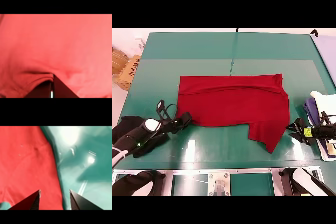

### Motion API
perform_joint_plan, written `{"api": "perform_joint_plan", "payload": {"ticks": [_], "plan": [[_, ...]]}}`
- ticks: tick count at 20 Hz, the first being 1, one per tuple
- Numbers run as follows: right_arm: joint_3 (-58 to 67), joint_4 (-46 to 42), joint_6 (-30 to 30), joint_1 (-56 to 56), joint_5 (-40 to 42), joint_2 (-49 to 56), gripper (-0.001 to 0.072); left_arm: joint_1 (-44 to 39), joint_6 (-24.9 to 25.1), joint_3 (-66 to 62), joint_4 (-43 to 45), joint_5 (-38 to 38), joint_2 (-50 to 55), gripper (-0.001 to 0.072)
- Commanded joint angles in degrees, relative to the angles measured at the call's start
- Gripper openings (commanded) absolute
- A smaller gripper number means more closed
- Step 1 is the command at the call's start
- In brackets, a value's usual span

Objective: Fold the shirts.

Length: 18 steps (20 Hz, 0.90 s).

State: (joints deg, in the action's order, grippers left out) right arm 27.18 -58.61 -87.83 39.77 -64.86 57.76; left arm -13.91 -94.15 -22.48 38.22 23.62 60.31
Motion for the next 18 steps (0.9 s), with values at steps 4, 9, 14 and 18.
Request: {"api": "perform_joint_plan", "payload": {"ticks": [4,9,14,18], "plan": [[-7.2,1.9,0.0,-0.1,1.2,0.0,0.0434,0.0,3.2,-1.8,-0.8,0.9,0.0,0.0020],[-10.9,16.4,10.1,-0.1,8.1,0.0,0.0427,0.0,4.7,-1.8,-0.7,2.3,0.0,0.0020],[-10.9,26.5,18.1,0.0,4.2,0.0,0.0101,0.3,4.6,-3.7,1.9,5.9,0.0,0.0020],[-9.1,24.0,17.8,0.1,-2.8,-0.1,0.0015,0.3,1.7,-10.0,13.5,16.3,0.0,0.0019]]}}
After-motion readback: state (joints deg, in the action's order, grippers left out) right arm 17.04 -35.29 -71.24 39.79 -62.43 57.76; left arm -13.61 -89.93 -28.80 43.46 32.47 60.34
